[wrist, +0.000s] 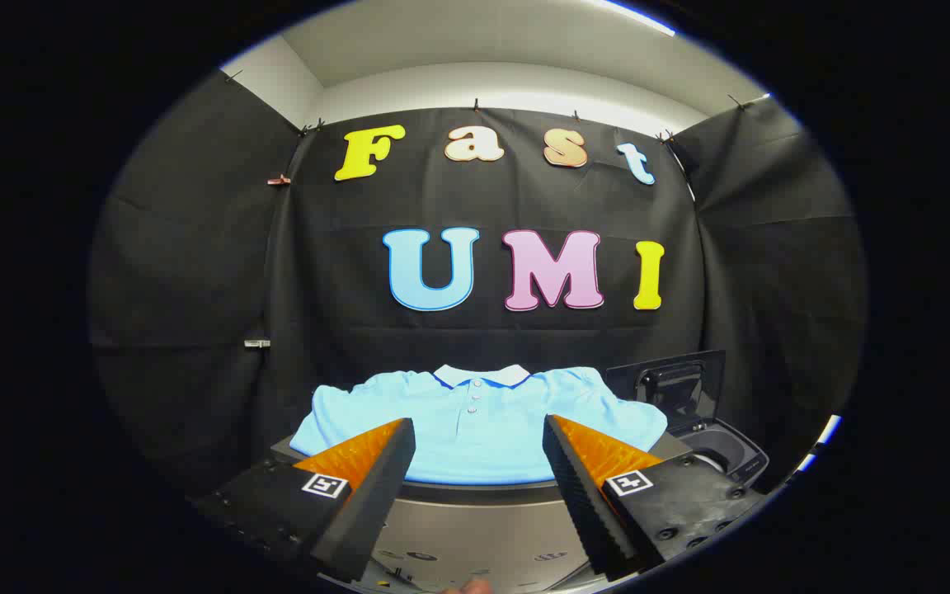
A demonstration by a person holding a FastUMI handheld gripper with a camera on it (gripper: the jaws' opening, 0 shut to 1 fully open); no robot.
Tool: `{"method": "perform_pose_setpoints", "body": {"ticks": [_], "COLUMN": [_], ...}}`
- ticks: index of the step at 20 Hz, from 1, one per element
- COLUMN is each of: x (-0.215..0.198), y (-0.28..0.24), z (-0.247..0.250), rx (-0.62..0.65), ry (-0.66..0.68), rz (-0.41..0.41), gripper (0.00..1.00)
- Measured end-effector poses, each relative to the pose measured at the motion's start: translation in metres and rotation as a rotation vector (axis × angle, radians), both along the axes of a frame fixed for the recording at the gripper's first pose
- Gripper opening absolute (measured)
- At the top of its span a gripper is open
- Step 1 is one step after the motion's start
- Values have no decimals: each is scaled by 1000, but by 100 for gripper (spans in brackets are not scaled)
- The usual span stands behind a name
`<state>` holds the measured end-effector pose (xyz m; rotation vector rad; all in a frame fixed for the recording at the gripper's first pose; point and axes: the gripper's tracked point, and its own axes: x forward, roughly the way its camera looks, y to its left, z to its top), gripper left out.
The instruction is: Put the clothes into the washing machine and then close the washing machine lid.
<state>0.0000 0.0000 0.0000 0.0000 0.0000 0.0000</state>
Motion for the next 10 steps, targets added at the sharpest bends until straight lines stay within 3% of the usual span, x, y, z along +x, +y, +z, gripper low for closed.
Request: {"method": "perform_pose_setpoints", "body": {"ticks": [10], "x": [-1], "y": [-2], "z": [-1], "rx": [-5], "ry": [0], "rz": [-7], "gripper": [98]}}
